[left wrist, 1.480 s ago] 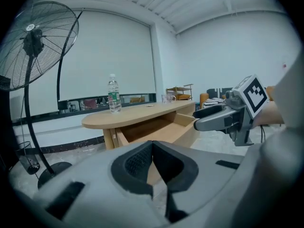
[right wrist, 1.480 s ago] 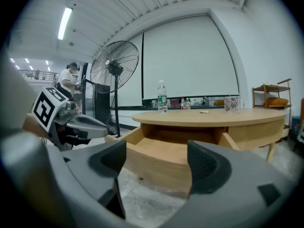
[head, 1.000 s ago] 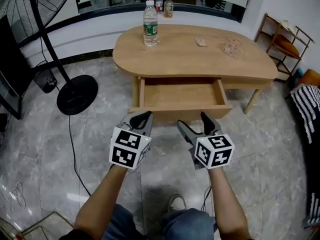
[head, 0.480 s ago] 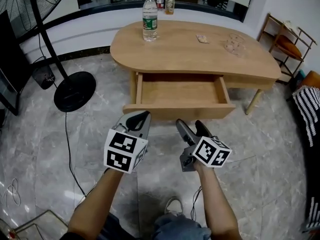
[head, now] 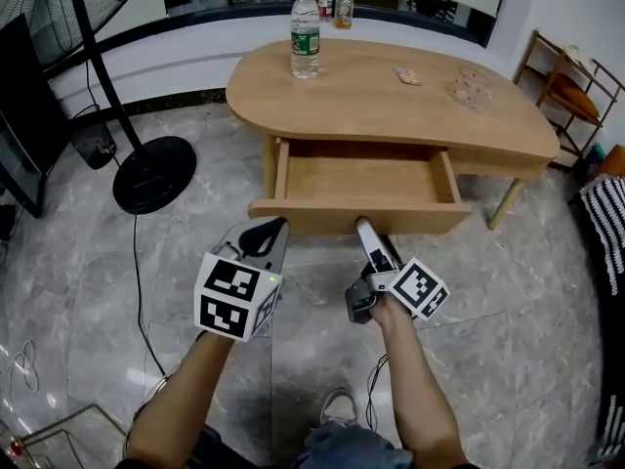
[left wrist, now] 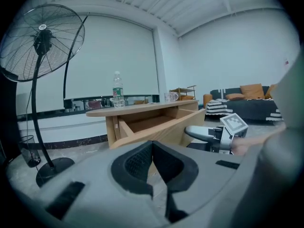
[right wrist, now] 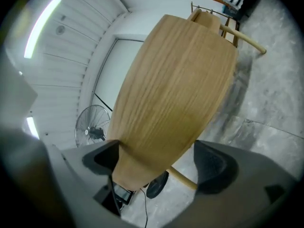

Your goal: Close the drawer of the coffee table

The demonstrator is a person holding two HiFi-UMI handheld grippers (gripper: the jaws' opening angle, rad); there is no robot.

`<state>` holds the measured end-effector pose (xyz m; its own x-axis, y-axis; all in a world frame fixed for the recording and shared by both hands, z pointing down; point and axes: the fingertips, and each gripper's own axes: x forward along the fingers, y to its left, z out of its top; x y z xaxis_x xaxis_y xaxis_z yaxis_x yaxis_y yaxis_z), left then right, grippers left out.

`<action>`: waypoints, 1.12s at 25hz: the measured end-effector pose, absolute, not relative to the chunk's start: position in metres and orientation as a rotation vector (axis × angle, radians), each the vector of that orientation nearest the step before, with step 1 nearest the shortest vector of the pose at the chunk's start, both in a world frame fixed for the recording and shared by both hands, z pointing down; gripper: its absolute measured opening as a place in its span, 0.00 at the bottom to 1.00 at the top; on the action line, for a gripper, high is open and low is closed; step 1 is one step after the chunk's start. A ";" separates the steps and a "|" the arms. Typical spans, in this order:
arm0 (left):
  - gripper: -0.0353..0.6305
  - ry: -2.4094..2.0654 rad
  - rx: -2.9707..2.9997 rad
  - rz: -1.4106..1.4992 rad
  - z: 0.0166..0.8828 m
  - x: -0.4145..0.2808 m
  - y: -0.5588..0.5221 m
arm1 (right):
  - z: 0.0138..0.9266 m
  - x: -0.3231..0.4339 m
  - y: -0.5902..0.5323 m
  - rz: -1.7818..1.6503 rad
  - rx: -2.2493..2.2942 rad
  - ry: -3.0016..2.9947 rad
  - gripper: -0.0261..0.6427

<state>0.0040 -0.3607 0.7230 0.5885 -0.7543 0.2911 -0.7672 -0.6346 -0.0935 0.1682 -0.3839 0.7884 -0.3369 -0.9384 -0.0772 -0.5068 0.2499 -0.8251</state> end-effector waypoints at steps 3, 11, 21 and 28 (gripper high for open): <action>0.06 -1.337 2.752 0.478 0.724 -0.003 -0.362 | 0.788 0.167 -0.384 -0.969 -1.310 1.928 0.77; 0.06 -1.327 2.763 0.458 0.719 -0.002 -0.363 | 0.772 0.167 -0.386 -1.036 -1.348 1.889 0.74; 0.06 -1.323 2.775 0.427 0.708 -0.001 -0.367 | 0.773 0.166 -0.385 -1.080 -1.350 1.897 0.74; 0.06 -1.321 2.774 0.418 0.704 0.003 -0.373 | 0.773 0.166 -0.392 -1.089 -1.352 1.891 0.74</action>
<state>0.0034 -0.3730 0.7038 0.6007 -0.7564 0.2587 -0.7674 -0.6363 -0.0784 0.1658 -0.3923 0.7732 -0.3295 -0.9441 0.0107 -0.4830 0.1588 -0.8611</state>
